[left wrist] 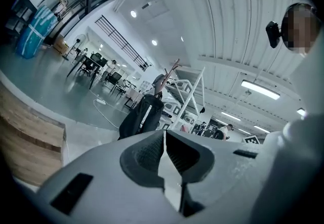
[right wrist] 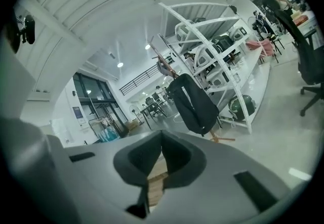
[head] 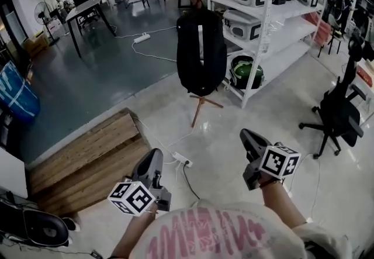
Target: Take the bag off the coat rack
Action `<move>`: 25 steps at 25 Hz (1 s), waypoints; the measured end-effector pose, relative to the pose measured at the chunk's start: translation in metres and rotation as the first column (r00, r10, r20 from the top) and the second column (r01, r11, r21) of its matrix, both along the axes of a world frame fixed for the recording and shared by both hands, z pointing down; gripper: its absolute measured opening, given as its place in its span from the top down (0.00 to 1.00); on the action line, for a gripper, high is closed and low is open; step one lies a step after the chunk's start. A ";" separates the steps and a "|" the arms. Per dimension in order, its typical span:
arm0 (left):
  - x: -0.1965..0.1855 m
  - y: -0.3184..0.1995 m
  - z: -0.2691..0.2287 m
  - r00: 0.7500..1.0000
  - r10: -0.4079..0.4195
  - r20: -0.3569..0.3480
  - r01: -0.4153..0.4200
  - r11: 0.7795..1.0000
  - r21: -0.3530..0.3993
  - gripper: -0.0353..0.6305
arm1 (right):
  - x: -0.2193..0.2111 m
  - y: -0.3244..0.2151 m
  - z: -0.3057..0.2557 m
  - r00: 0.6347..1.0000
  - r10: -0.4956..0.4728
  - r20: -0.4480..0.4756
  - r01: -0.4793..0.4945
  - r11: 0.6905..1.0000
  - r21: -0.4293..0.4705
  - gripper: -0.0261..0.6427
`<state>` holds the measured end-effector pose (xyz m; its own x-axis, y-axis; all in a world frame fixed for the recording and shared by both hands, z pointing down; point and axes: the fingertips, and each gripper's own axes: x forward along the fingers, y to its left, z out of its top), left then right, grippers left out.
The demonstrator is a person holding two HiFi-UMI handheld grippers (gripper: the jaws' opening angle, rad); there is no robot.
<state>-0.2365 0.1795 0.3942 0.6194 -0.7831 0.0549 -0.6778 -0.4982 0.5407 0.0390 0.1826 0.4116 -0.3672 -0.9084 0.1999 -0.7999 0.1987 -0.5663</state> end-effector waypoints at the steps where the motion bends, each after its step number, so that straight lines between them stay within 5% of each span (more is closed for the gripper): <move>1: -0.003 -0.010 -0.001 1.000 0.006 -0.001 -0.006 1.000 0.004 0.92 | -0.002 -0.007 -0.001 1.000 0.007 -0.002 -0.007 1.000 0.002 0.95; 13: -0.007 -0.089 0.010 0.997 0.067 -0.040 -0.067 0.998 -0.015 0.94 | -0.042 -0.062 0.023 0.998 -0.017 -0.060 0.013 0.997 -0.070 0.95; 25: -0.009 -0.126 0.015 0.995 0.073 -0.063 -0.076 0.997 -0.035 0.94 | -0.034 -0.090 0.023 0.998 0.029 -0.059 -0.034 0.995 -0.094 0.95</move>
